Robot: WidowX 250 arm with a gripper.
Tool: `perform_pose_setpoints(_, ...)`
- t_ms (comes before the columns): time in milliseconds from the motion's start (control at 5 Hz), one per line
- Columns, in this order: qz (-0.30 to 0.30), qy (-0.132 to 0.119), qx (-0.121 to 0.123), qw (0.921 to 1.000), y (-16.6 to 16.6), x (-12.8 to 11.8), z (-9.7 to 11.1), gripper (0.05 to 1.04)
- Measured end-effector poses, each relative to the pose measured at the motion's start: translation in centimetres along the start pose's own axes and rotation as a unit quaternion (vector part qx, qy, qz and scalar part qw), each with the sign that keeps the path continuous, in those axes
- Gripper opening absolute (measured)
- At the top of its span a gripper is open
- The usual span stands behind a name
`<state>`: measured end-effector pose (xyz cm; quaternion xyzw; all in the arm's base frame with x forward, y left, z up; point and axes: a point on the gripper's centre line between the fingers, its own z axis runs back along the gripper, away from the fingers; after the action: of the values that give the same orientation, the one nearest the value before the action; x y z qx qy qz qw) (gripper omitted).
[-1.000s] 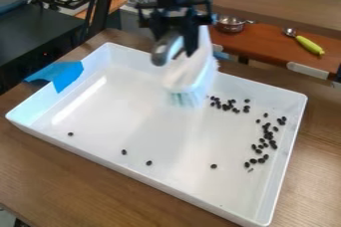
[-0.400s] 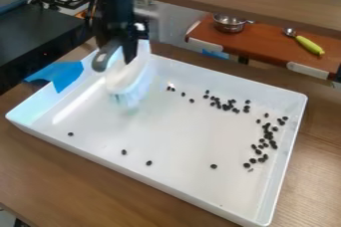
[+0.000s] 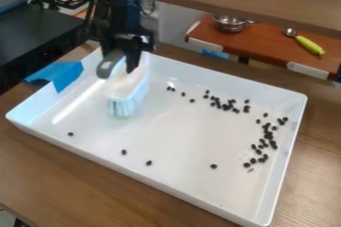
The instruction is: Sweep into pile
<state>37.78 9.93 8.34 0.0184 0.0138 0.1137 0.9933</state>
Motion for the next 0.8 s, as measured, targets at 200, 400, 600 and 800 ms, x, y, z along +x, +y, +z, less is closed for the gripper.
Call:
perform_pose_setpoints(200,-0.009,0.013,0.01,0.9998,-1.9,-0.3,-0.3,0.488)
perform_pose_setpoints(400,-0.022,0.008,0.01,0.9997,-4.2,-0.3,-0.3,0.488)
perform_pose_setpoints(600,-0.031,0.011,0.015,0.9994,-6.8,-1.0,-0.9,0.488)
perform_pose_setpoints(800,-0.042,0.009,0.017,0.9989,-9.8,-1.5,-0.9,0.488)
